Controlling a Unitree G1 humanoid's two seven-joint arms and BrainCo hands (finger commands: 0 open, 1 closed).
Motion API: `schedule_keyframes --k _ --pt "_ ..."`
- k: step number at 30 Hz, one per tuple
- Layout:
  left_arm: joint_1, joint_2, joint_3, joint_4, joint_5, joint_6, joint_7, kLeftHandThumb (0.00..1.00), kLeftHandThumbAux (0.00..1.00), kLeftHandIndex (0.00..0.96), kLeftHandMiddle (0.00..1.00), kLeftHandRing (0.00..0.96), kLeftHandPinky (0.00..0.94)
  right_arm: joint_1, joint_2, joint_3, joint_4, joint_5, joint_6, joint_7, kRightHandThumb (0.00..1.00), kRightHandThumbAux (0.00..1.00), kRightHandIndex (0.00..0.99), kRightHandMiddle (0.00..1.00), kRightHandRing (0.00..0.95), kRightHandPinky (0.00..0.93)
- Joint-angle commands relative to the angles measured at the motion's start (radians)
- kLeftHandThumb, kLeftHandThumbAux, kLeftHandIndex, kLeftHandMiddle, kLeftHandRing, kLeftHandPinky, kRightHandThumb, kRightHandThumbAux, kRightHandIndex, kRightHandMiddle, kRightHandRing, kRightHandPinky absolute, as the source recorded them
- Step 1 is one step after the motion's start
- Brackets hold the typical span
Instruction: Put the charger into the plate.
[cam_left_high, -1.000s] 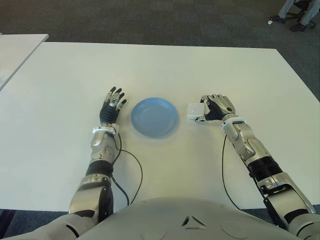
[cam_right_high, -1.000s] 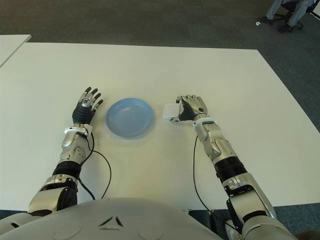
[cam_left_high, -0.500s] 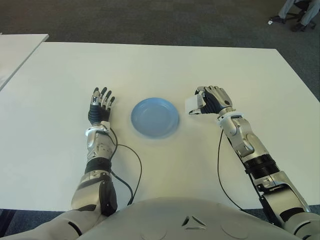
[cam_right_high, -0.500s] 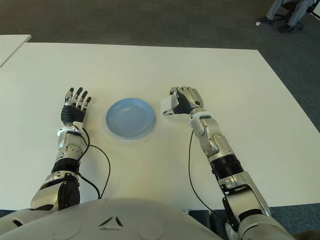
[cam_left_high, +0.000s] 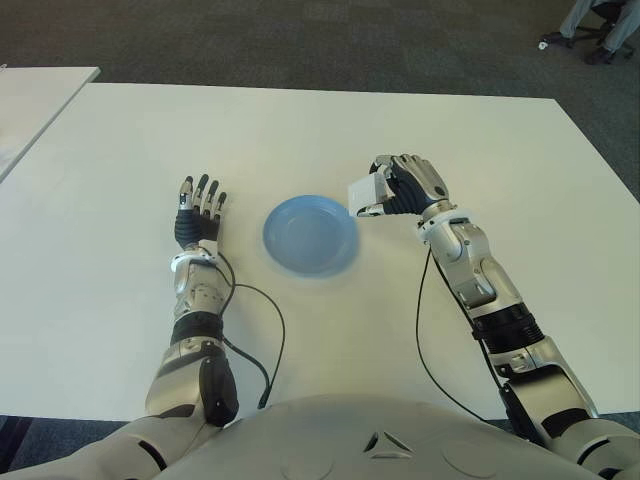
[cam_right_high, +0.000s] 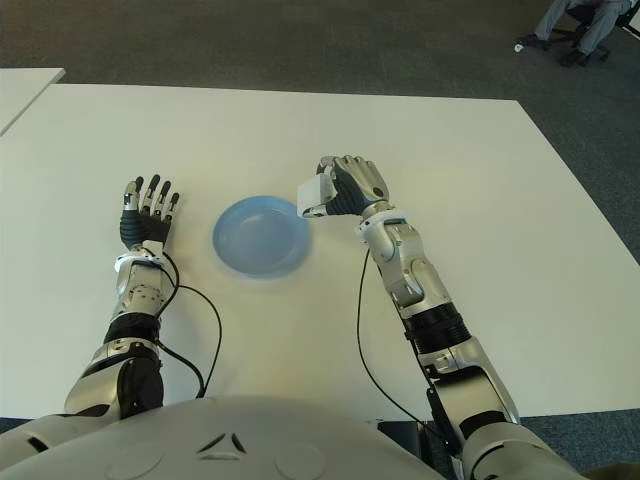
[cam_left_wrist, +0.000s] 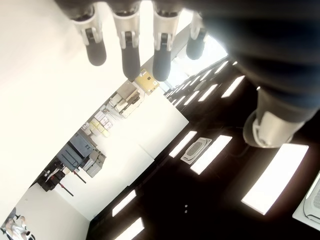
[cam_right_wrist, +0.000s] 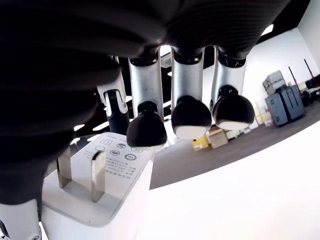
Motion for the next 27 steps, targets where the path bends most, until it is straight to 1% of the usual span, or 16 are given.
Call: schedule_keyframes --k 1,8,19,20,22,24,27 --pt "0.003 -0.016 0.014 0.011 -0.025 0.037 -0.017 0.0 0.515 0.044 0.143 0.129 0.112 -0.016 0.025 0.018 -0.003 -0.008 0.013 0.017 0.752 0.707 0.441 0.883 0.875 0.857" --pt "0.008 -0.024 0.011 -0.003 -0.023 0.038 -0.008 0.0 0.52 0.031 0.134 0.12 0.106 -0.036 0.051 0.042 0.027 -0.032 0.01 0.005 0.751 0.707 0.441 0.881 0.871 0.855" --pt "0.019 -0.03 -0.025 -0.008 0.072 -0.032 0.035 0.0 0.514 0.06 0.163 0.144 0.112 -0.052 0.092 0.067 0.043 -0.055 0.024 0.004 0.75 0.707 0.441 0.878 0.867 0.854" --pt "0.019 -0.03 -0.029 -0.006 0.084 -0.041 0.037 0.003 0.512 0.065 0.165 0.145 0.108 -0.054 0.094 0.068 0.047 -0.055 0.022 0.004 0.75 0.707 0.441 0.878 0.867 0.854" --pt "0.027 -0.024 -0.061 0.001 0.152 -0.091 0.053 0.001 0.51 0.064 0.162 0.143 0.106 -0.057 0.102 0.072 0.057 -0.051 0.017 0.004 0.75 0.707 0.441 0.878 0.867 0.855" --pt "0.029 -0.023 -0.073 0.005 0.182 -0.115 0.061 0.0 0.509 0.062 0.156 0.138 0.104 -0.059 0.105 0.073 0.062 -0.049 0.015 0.004 0.75 0.707 0.441 0.877 0.867 0.855" --pt "0.039 -0.004 -0.116 0.02 0.272 -0.173 0.083 0.0 0.511 0.062 0.144 0.122 0.084 -0.063 0.116 0.078 0.078 -0.046 0.011 -0.001 0.75 0.707 0.441 0.877 0.867 0.855"
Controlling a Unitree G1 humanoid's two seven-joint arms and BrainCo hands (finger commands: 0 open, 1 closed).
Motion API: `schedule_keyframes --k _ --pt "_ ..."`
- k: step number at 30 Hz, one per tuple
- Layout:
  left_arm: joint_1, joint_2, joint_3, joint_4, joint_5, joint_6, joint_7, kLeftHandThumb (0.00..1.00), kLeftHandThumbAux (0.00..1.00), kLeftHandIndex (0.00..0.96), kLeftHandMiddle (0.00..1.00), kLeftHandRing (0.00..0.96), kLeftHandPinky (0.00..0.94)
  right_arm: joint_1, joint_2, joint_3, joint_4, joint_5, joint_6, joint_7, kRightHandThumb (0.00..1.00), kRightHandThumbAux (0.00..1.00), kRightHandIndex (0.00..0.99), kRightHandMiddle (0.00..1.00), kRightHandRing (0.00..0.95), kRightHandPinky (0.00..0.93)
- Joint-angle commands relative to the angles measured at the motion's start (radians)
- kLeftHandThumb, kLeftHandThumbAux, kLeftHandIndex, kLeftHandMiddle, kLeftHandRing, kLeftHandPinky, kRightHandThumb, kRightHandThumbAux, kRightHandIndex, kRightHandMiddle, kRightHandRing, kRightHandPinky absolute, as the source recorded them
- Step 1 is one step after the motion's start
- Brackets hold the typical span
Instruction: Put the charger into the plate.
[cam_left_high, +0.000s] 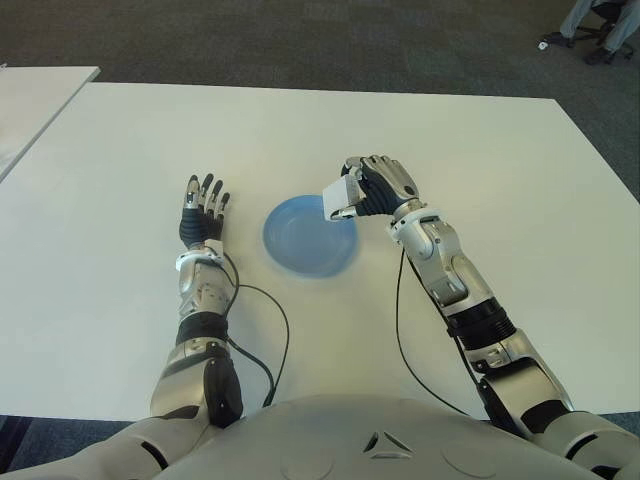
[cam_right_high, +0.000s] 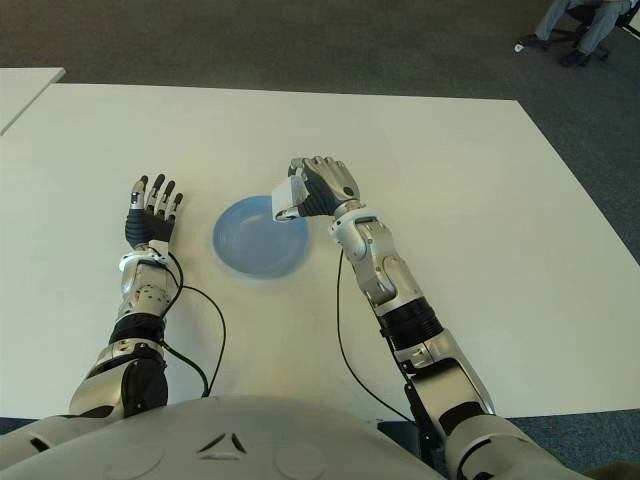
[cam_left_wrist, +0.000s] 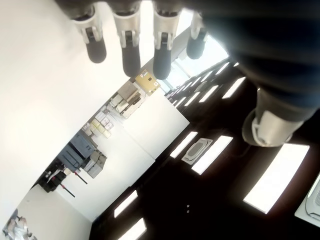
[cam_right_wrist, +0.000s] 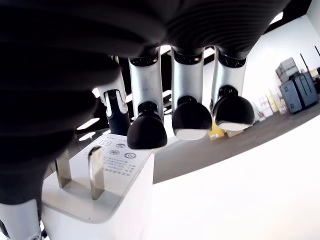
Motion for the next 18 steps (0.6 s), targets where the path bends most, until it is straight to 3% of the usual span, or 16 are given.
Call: schedule_keyframes --k 1,18 --pt "0.025 0.021 -0.062 0.032 0.116 -0.07 0.037 0.0 0.512 0.061 0.141 0.119 0.081 -0.019 0.015 0.012 0.033 0.003 -0.005 -0.01 0.75 0.707 0.441 0.876 0.867 0.855" --pt "0.029 0.04 -0.112 0.052 0.192 -0.112 0.074 0.0 0.515 0.044 0.109 0.086 0.074 -0.025 0.047 0.034 0.132 0.025 -0.035 -0.046 0.75 0.707 0.441 0.871 0.863 0.848"
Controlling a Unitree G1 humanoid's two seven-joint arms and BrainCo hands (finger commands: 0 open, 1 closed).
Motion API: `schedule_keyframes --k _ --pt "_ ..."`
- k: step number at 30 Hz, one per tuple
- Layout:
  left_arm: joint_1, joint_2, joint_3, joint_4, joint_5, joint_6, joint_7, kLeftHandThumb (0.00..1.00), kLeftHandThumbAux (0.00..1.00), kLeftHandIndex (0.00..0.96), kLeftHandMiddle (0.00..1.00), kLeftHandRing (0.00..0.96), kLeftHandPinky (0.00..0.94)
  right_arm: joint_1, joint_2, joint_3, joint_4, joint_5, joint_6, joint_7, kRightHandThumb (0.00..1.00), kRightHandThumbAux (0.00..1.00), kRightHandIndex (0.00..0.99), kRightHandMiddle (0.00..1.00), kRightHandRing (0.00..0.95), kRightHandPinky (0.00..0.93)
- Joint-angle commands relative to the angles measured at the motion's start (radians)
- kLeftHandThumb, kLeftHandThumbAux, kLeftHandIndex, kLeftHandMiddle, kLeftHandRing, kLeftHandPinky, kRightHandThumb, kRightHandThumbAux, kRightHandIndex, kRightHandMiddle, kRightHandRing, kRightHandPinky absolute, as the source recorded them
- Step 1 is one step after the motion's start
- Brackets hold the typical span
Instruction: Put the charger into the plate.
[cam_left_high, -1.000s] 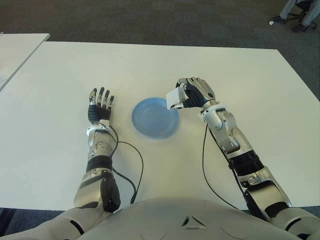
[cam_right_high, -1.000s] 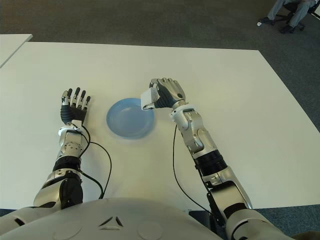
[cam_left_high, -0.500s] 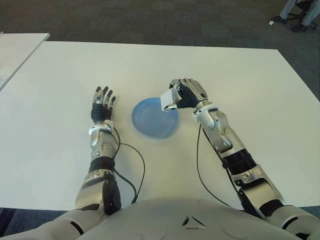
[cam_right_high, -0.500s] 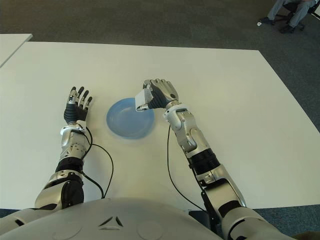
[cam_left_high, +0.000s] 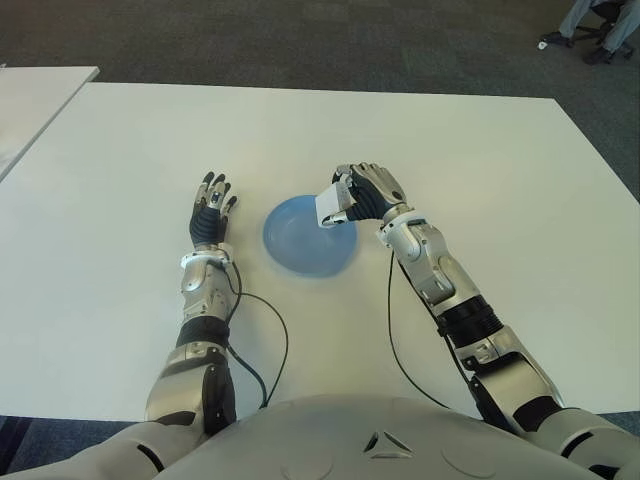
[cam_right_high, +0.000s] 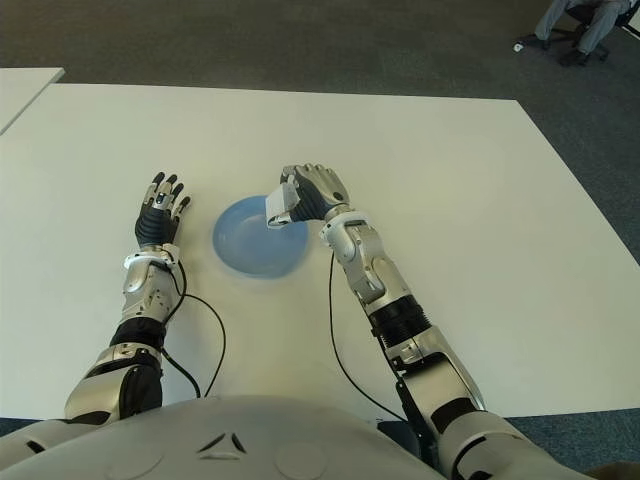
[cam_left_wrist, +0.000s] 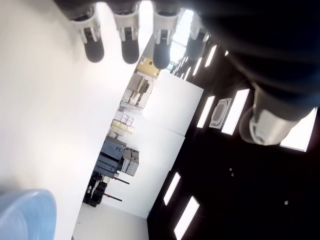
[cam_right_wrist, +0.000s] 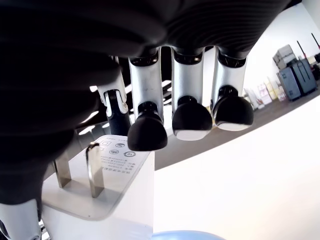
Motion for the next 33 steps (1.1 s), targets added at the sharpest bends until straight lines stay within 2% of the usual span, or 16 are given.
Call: schedule_keyframes --k 1,7,12,17,18,19,20,21,22,23,26,29,33 --pt "0.01 0.006 -0.015 0.013 0.02 -0.002 0.021 0.0 0.516 0.045 0.109 0.087 0.075 -0.01 0.007 0.008 0.029 0.007 -0.009 -0.01 0.75 0.707 0.441 0.871 0.862 0.848" --pt "0.012 0.006 -0.017 0.01 0.021 -0.003 0.011 0.0 0.516 0.046 0.107 0.086 0.077 -0.013 0.008 0.019 0.042 0.006 0.003 0.015 0.75 0.706 0.442 0.858 0.85 0.831" --pt "0.012 0.005 -0.017 0.009 0.017 -0.002 0.003 0.0 0.515 0.047 0.104 0.084 0.081 -0.018 -0.006 0.032 0.048 0.001 -0.003 0.047 0.741 0.704 0.442 0.807 0.801 0.757" --pt "0.017 0.005 -0.02 0.001 0.015 0.002 -0.002 0.0 0.511 0.051 0.101 0.082 0.082 -0.027 -0.033 0.053 0.054 -0.013 -0.016 0.081 0.706 0.704 0.427 0.661 0.693 0.685" --pt "0.018 0.004 -0.021 -0.002 0.015 0.002 -0.003 0.0 0.51 0.05 0.1 0.081 0.083 -0.028 -0.038 0.055 0.055 -0.013 -0.018 0.086 0.617 0.578 0.382 0.589 0.632 0.629" --pt "0.019 0.004 -0.021 -0.004 0.013 0.004 -0.004 0.0 0.508 0.05 0.098 0.079 0.083 -0.032 -0.043 0.06 0.059 -0.015 -0.026 0.09 0.558 0.498 0.352 0.543 0.592 0.593" --pt "0.019 0.004 -0.021 -0.005 0.012 0.004 -0.005 0.0 0.506 0.051 0.098 0.079 0.086 -0.034 -0.046 0.063 0.063 -0.016 -0.031 0.092 0.505 0.43 0.282 0.425 0.463 0.476" --pt "0.019 0.004 -0.022 -0.006 0.011 0.004 -0.006 0.0 0.505 0.051 0.097 0.079 0.087 -0.037 -0.05 0.066 0.064 -0.016 -0.038 0.096 0.486 0.406 0.256 0.383 0.416 0.433" --pt "0.02 0.004 -0.023 -0.006 0.011 0.004 -0.006 0.0 0.503 0.051 0.096 0.078 0.086 -0.039 -0.053 0.068 0.065 -0.015 -0.043 0.098 0.456 0.364 0.202 0.303 0.325 0.34" --pt "0.02 0.004 -0.024 -0.007 0.011 0.003 -0.005 0.0 0.501 0.051 0.095 0.077 0.084 -0.041 -0.055 0.069 0.066 -0.014 -0.049 0.1 0.436 0.336 0.163 0.246 0.262 0.274" --pt "0.021 0.005 -0.028 -0.007 0.013 0.0 -0.003 0.0 0.497 0.051 0.094 0.075 0.081 -0.046 -0.063 0.074 0.071 -0.007 -0.064 0.11 0.408 0.295 0.096 0.151 0.159 0.172" --pt "0.025 0.005 -0.033 -0.013 0.015 -0.001 0.002 0.0 0.494 0.052 0.095 0.074 0.079 -0.05 -0.074 0.076 0.066 0.001 -0.077 0.133 0.385 0.264 0.04 0.072 0.08 0.111" --pt "0.028 0.005 -0.037 -0.019 0.015 0.0 0.006 0.0 0.493 0.055 0.098 0.074 0.074 -0.051 -0.08 0.077 0.063 0.006 -0.08 0.15 0.353 0.236 0.008 0.015 0.016 0.024"
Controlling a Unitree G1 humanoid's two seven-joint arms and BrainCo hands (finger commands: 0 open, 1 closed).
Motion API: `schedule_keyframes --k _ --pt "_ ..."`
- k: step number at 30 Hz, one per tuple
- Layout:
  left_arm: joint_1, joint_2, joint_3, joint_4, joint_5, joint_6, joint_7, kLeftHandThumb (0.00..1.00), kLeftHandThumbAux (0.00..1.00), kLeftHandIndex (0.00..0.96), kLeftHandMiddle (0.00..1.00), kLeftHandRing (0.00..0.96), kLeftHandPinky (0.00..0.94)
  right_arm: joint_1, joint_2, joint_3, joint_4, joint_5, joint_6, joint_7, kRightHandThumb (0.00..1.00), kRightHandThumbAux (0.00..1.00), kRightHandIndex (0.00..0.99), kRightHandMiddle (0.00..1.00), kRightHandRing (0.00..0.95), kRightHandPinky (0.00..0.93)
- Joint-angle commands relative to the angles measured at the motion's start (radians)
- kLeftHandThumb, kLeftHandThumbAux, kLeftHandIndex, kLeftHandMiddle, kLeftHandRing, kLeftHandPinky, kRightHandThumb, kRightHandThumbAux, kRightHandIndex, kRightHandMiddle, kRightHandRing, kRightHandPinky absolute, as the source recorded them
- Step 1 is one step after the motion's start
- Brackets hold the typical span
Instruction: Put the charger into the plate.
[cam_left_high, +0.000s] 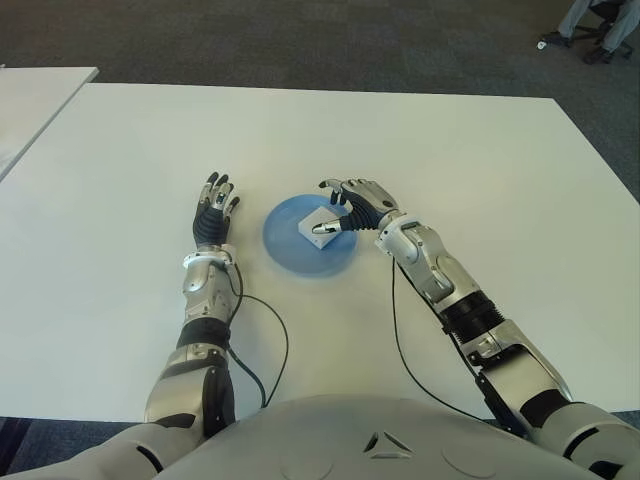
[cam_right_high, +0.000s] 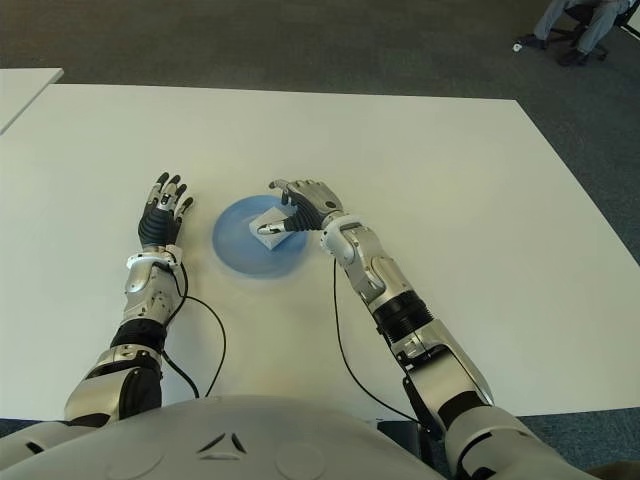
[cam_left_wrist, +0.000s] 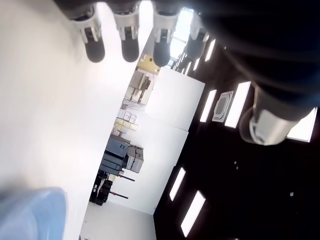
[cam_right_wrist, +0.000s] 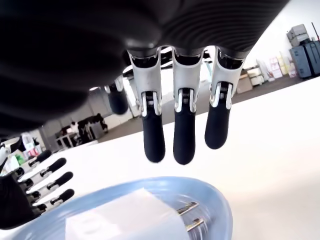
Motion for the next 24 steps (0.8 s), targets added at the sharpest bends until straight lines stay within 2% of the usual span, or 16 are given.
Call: schedule_keyframes --k 1,14,24 --pt "0.018 0.004 -0.006 -0.007 0.006 0.002 0.007 0.0 0.493 0.055 0.098 0.074 0.073 -0.005 -0.013 0.005 0.003 0.011 -0.014 0.032 0.351 0.234 0.006 0.011 0.013 0.019" --pt "0.031 0.005 -0.013 -0.027 0.005 0.004 -0.001 0.0 0.494 0.053 0.09 0.065 0.07 0.013 -0.008 -0.017 -0.039 0.061 -0.008 0.056 0.369 0.121 0.0 0.0 0.0 0.0" --pt "0.04 0.009 -0.018 -0.04 0.005 0.008 -0.008 0.0 0.493 0.049 0.087 0.063 0.07 0.028 0.019 -0.054 -0.04 0.133 -0.015 0.039 0.372 0.103 0.0 0.0 0.0 0.0"
